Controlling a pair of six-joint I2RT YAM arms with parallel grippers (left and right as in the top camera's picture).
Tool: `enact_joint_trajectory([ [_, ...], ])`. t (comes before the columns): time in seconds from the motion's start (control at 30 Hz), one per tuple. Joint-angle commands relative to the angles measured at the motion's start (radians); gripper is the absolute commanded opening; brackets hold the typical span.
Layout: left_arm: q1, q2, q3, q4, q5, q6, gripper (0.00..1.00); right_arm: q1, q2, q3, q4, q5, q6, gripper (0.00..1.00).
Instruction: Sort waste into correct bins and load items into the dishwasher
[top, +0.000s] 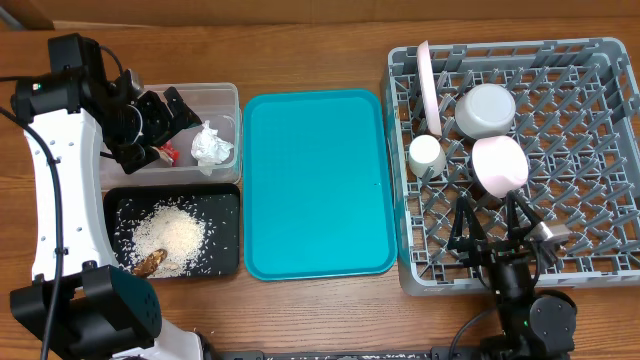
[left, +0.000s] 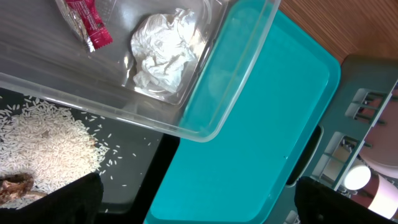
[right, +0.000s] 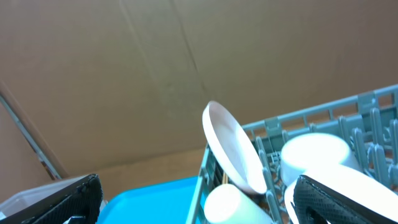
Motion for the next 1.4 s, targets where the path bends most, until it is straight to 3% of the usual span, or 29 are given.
enact_joint_trajectory([
  [0.0,-0.005,0.0,0.021,0.002,-0.004,-0.003,1.0,-0.008,-0.021,-0.04,0.002,-0.01,0.016,1.0],
  [0.33,-0.005,0.0,0.021,0.002,-0.004,-0.003,1.0,-0.008,-0.021,-0.089,-0.055,-0.01,0.013,1.0],
  [0.53,-0.005,0.0,0.021,0.002,-0.004,-0.003,1.0,-0.008,-0.021,-0.089,-0.067,-0.015,-0.149,1.0],
  [0.77,-0.005,0.0,0.02,0.002,-0.004,-0.003,1.0,-0.008,-0.021,-0.089,-0.067,-0.025,-0.162,1.0],
  [1.0,-0.005,0.0,0.021,0.002,-0.004,-0.003,1.0,-0.01,-0.021,-0.089,-0.065,-0.069,-0.397,1.0],
  [1.37,-0.005,0.0,0.021,0.002,-0.004,-0.003,1.0,-0.012,-0.02,-0.089,-0.064,-0.07,-0.382,1.0],
])
